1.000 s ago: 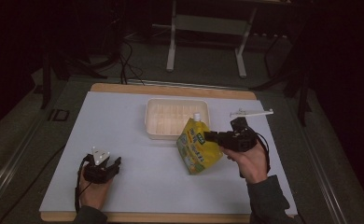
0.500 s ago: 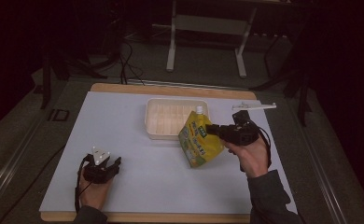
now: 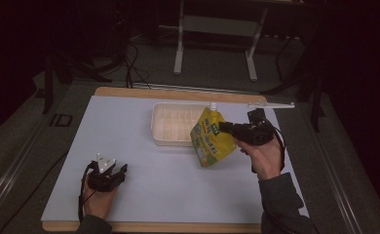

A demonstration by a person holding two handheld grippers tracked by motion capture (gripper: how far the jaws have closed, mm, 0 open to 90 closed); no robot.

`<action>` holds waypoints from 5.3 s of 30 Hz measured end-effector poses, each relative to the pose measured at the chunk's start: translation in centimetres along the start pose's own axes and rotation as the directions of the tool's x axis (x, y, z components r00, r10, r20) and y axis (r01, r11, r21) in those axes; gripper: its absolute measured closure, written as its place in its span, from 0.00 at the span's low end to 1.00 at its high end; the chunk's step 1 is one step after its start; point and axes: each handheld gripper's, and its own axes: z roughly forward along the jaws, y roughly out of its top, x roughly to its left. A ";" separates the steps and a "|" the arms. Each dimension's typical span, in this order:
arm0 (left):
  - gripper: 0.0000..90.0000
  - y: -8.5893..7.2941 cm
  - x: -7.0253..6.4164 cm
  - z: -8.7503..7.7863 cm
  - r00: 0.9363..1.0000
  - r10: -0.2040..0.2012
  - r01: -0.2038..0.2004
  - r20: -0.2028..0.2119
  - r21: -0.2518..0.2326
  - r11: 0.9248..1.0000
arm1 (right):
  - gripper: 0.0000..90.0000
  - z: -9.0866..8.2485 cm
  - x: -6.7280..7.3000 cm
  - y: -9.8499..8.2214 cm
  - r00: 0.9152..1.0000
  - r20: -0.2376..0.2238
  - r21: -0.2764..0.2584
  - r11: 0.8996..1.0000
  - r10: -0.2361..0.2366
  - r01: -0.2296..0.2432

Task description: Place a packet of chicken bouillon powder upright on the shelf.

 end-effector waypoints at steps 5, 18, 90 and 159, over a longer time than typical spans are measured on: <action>0.59 0.0 0.0 0.0 1.000 0.001 -0.001 0.001 0.001 1.000 | 1.00 0.0 -0.2 0.5 1.000 0.009 -0.013 1.000 0.009 -0.009; 0.59 0.0 0.0 0.0 1.000 0.001 -0.001 0.001 0.005 1.000 | 1.00 -0.1 0.0 1.8 1.000 0.030 -0.038 0.999 0.003 -0.002; 0.59 0.0 0.0 0.0 1.000 0.001 -0.001 0.009 0.002 1.000 | 1.00 3.9 -1.2 6.6 0.961 0.276 -0.110 0.994 0.036 -0.006; 0.58 0.0 0.1 0.0 1.000 -0.005 0.005 0.013 -0.008 1.000 | 1.00 8.8 -3.9 5.9 0.908 0.395 -0.131 0.987 0.142 -0.097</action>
